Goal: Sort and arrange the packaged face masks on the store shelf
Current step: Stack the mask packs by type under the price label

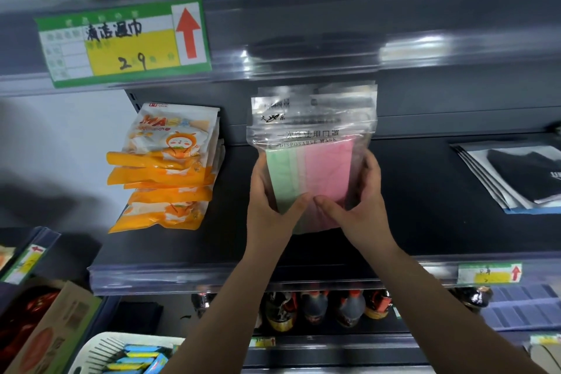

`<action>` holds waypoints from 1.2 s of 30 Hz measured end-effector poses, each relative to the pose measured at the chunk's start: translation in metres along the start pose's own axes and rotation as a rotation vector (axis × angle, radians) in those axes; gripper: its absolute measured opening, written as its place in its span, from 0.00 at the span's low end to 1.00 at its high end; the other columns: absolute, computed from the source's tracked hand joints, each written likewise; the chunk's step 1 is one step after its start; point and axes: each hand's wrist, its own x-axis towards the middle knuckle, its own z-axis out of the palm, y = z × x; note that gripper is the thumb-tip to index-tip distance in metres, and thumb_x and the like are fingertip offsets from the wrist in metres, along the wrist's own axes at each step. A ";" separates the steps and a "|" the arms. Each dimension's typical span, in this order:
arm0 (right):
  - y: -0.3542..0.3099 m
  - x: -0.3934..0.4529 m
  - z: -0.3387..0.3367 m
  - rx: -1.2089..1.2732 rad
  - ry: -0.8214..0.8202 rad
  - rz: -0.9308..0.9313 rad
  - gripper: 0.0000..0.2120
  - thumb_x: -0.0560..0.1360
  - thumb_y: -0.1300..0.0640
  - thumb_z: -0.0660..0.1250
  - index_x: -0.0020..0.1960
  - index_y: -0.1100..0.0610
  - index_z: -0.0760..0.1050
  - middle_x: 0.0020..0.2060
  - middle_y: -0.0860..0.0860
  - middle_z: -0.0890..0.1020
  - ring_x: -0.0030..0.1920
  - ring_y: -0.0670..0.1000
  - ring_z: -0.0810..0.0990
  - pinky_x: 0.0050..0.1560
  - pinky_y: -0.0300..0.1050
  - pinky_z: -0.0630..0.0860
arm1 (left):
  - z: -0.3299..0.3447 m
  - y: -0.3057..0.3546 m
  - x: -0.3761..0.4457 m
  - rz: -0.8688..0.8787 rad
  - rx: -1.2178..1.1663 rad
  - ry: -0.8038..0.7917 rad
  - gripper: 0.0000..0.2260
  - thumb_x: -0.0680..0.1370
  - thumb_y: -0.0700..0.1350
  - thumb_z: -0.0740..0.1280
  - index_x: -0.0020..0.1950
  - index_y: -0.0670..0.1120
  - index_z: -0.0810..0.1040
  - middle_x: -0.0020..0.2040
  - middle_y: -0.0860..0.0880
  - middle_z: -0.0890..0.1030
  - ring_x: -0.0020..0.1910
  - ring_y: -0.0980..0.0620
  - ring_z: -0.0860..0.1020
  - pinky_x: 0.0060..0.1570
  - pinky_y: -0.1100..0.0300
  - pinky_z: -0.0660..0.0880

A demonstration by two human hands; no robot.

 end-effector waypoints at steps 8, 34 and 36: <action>-0.002 0.006 -0.004 0.023 0.027 -0.015 0.44 0.66 0.66 0.76 0.70 0.43 0.55 0.64 0.43 0.71 0.66 0.41 0.69 0.63 0.41 0.72 | 0.003 0.002 0.003 0.009 0.019 -0.027 0.36 0.68 0.44 0.74 0.57 0.79 0.61 0.57 0.73 0.73 0.60 0.70 0.70 0.52 0.72 0.72; 0.035 0.034 -0.098 -0.357 0.067 0.270 0.26 0.68 0.51 0.75 0.62 0.58 0.72 0.47 0.50 0.79 0.50 0.51 0.79 0.48 0.42 0.75 | 0.080 -0.015 0.033 -0.303 0.273 -0.278 0.21 0.68 0.46 0.76 0.59 0.46 0.77 0.45 0.58 0.78 0.46 0.59 0.78 0.33 0.76 0.72; 0.037 0.038 -0.103 -0.392 0.073 0.293 0.26 0.68 0.50 0.75 0.62 0.59 0.72 0.46 0.48 0.78 0.47 0.49 0.77 0.46 0.39 0.71 | 0.088 -0.017 0.035 -0.338 0.311 -0.302 0.20 0.69 0.49 0.75 0.59 0.46 0.76 0.46 0.57 0.78 0.47 0.56 0.78 0.34 0.72 0.72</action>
